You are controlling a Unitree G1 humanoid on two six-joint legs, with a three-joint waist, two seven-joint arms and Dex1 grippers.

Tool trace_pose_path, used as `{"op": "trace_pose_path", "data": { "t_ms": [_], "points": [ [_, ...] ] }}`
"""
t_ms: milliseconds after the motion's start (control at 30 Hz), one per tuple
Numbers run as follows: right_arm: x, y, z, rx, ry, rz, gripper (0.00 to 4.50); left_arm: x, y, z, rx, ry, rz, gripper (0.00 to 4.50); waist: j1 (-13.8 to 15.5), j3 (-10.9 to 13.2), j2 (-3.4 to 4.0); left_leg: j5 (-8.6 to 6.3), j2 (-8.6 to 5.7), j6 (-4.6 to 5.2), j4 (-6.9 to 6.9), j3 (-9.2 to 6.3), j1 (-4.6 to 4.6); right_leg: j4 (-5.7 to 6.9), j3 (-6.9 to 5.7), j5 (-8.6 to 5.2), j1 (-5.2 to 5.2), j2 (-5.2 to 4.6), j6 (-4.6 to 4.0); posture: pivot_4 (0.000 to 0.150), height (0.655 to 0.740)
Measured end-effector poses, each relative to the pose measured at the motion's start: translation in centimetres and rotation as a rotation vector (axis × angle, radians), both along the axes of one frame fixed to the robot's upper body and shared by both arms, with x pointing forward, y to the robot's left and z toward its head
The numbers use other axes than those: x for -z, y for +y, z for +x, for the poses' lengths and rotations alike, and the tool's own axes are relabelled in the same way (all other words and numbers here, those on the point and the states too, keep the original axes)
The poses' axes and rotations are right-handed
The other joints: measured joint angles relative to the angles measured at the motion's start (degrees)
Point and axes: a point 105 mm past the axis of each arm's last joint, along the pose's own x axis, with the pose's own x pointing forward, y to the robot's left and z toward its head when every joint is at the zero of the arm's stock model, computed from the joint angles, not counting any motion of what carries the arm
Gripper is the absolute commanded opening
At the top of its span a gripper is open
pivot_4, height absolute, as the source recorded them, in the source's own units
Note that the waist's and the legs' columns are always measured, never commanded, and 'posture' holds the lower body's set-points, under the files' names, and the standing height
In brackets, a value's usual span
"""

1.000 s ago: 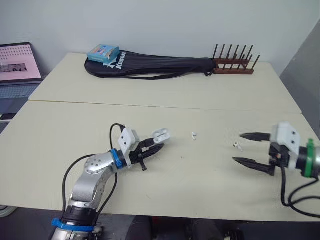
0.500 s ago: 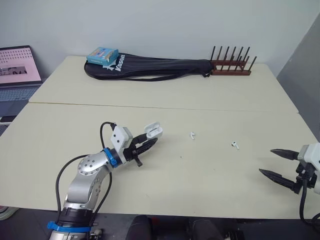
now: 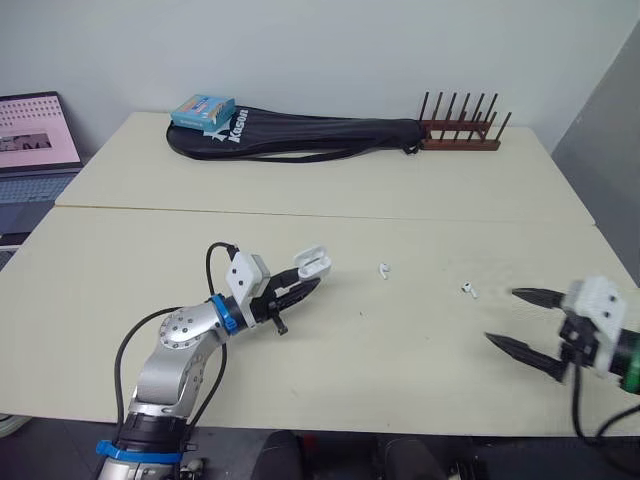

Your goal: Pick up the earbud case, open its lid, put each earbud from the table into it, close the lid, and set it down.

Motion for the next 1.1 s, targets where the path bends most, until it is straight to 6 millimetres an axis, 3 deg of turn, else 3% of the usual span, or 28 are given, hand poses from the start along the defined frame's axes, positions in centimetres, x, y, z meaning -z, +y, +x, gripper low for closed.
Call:
{"op": "trace_pose_path", "data": {
  "t_ms": [167, 300, 500, 667, 767, 1100],
  "points": [
    [0.5, 5.2, 3.3, 0.069, -0.032, 0.112, 4.5, 0.1, 0.0, -0.1, 0.0, 0.004, 0.0, 0.79, 0.1, 0.0, -0.01, 0.01, -0.03, -0.01, 0.0, -0.02, -0.14, -0.03, -0.01, 0.01, -0.13, -0.04, -0.01, 0.15, 0.6871],
    [2.3, 9.2, 6.6, 0.188, -0.012, 0.177, 4.5, 0.6, 0.1, -0.2, -0.001, 0.015, 0.0, 0.79, 0.1, 0.0, -0.01, 0.01, -0.01, -0.02, -0.07, -0.04, -0.18, 0.01, -0.05, 0.01, -0.24, -0.04, -0.01, 0.15, 0.6871],
    [5.1, 11.2, 9.8, 0.343, 0.017, 0.161, 4.5, 0.8, 0.0, -0.3, 0.004, 0.013, 0.0, 0.79, 0.3, 0.0, 0.0, 0.02, -0.05, -0.04, -0.04, -0.01, -0.63, 0.08, -0.06, 0.02, -0.7, -0.1, -0.03, 0.15, 0.6871],
    [6.2, 11.4, 11.6, 0.411, -0.003, 0.148, 4.5, 0.8, -0.2, -0.4, 0.009, 0.014, 0.001, 0.79, 0.2, 0.0, 0.0, 0.02, -0.01, -0.03, -0.05, -0.02, -0.63, 0.16, -0.07, 0.02, -0.75, -0.07, -0.03, 0.15, 0.6871],
    [6.4, 11.7, 11.7, 0.42, 0.006, 0.165, 3.96, 0.8, -0.2, -0.4, 0.008, 0.015, 0.001, 0.79, 0.2, 0.0, 0.01, 0.02, -0.01, -0.03, -0.04, -0.03, -0.57, 0.31, -0.07, 0.02, -0.75, -0.05, -0.03, 0.15, 0.6871],
    [6.8, 11.9, 10.7, 0.43, 0.067, 0.193, 0.56, 0.9, -0.2, -0.4, 0.001, 0.019, 0.003, 0.79, 0.4, 0.0, 0.0, 0.11, -0.07, -0.17, 0.02, -0.08, -0.57, 0.47, -0.09, 0.01, -0.76, -0.07, -0.03, 0.15, 0.6871]
  ]
}}
